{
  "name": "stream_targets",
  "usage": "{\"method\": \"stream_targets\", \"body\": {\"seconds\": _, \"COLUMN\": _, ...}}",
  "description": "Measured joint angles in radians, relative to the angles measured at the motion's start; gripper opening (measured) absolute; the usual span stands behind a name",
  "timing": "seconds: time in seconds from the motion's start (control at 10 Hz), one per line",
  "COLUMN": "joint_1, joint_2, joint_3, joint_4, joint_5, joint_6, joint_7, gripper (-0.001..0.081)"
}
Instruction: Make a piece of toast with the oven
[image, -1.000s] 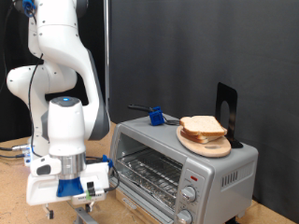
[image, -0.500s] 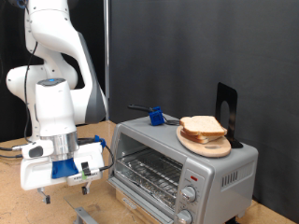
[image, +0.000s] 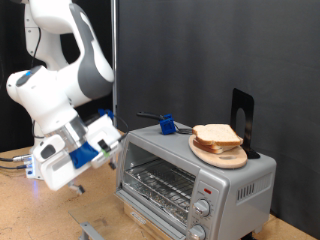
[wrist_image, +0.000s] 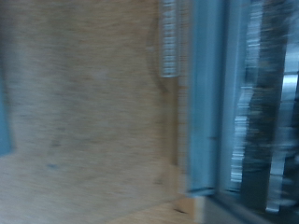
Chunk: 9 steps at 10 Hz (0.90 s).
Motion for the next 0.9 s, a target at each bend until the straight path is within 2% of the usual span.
{"method": "stream_targets", "body": {"seconds": 0.2, "joint_1": -0.003, "joint_2": -0.068, "joint_3": -0.016, "joint_4": 0.016, "joint_5": -0.018, "joint_6": -0.105, "joint_7": 0.015, "gripper": 0.0806}}
{"method": "stream_targets", "body": {"seconds": 0.4, "joint_1": -0.01, "joint_2": -0.134, "joint_3": -0.025, "joint_4": 0.029, "joint_5": -0.074, "joint_6": -0.193, "joint_7": 0.052, "gripper": 0.0806}}
{"method": "stream_targets", "body": {"seconds": 0.6, "joint_1": -0.016, "joint_2": -0.205, "joint_3": -0.027, "joint_4": 0.019, "joint_5": -0.138, "joint_6": -0.219, "joint_7": 0.109, "gripper": 0.0806}}
{"method": "stream_targets", "body": {"seconds": 0.7, "joint_1": -0.016, "joint_2": -0.2, "joint_3": -0.027, "joint_4": 0.018, "joint_5": -0.136, "joint_6": -0.219, "joint_7": 0.108, "gripper": 0.0806}}
{"method": "stream_targets", "body": {"seconds": 0.9, "joint_1": -0.004, "joint_2": -0.209, "joint_3": -0.026, "joint_4": 0.039, "joint_5": -0.103, "joint_6": -0.313, "joint_7": 0.035, "gripper": 0.0806}}
